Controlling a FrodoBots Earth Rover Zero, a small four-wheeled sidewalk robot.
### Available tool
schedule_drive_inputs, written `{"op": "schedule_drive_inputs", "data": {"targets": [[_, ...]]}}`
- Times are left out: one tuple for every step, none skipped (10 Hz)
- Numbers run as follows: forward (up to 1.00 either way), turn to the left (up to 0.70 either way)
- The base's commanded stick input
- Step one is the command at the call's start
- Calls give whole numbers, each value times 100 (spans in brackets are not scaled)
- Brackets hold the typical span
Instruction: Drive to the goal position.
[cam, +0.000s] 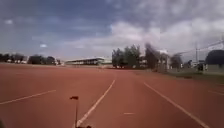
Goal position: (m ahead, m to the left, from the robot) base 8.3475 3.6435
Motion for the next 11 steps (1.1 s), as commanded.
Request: {"op": "schedule_drive_inputs", "data": {"targets": [[70, 0], [70, 0], [70, 0], [70, 0], [70, 0], [70, 0], [70, 0], [70, 0], [70, 0], [70, 0], [70, 0]]}}
